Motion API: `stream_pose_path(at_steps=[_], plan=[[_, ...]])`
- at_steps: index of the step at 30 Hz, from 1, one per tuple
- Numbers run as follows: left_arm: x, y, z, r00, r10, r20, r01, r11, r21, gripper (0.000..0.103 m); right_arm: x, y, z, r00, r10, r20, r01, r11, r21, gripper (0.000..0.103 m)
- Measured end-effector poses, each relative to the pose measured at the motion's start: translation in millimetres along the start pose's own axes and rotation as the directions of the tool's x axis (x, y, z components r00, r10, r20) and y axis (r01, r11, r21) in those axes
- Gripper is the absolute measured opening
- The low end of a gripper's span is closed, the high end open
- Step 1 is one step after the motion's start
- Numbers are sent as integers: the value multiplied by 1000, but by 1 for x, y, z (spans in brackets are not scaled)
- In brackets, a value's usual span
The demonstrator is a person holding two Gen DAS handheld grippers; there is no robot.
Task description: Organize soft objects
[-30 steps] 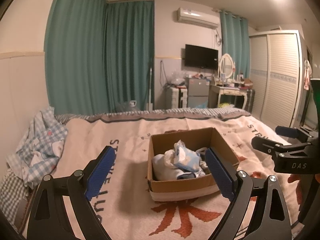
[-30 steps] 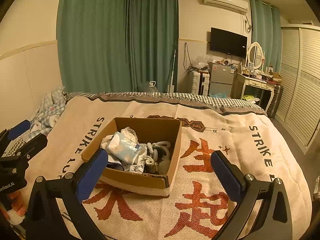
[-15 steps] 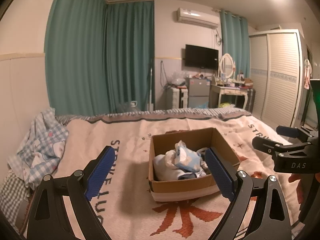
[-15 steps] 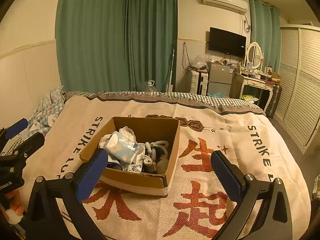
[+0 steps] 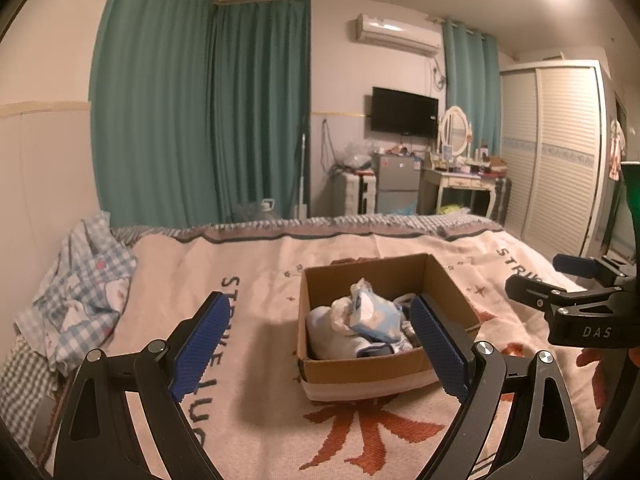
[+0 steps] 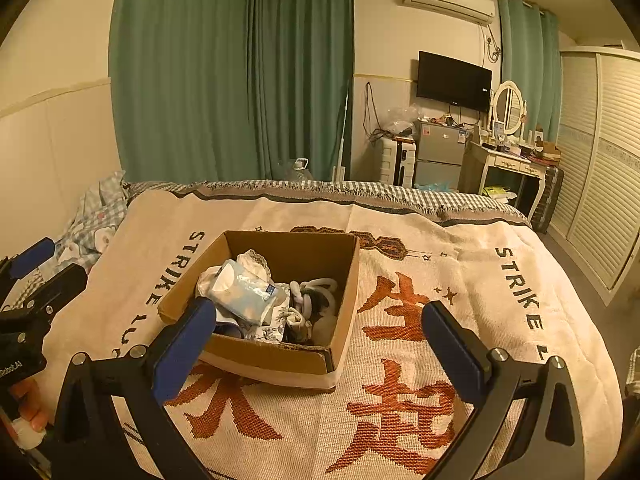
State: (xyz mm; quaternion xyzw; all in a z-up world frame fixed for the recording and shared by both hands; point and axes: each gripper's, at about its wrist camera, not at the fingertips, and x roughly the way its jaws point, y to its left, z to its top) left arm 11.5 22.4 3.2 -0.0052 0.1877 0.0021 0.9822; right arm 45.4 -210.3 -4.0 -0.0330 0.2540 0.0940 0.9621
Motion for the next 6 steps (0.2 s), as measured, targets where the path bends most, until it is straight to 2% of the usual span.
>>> stream_pose_path(at_steps=[6], plan=[[0, -1, -2, 1000, 6, -1, -6, 1000, -1, 93, 1, 0, -1, 1000, -3, -1, 3, 1000, -3, 103]])
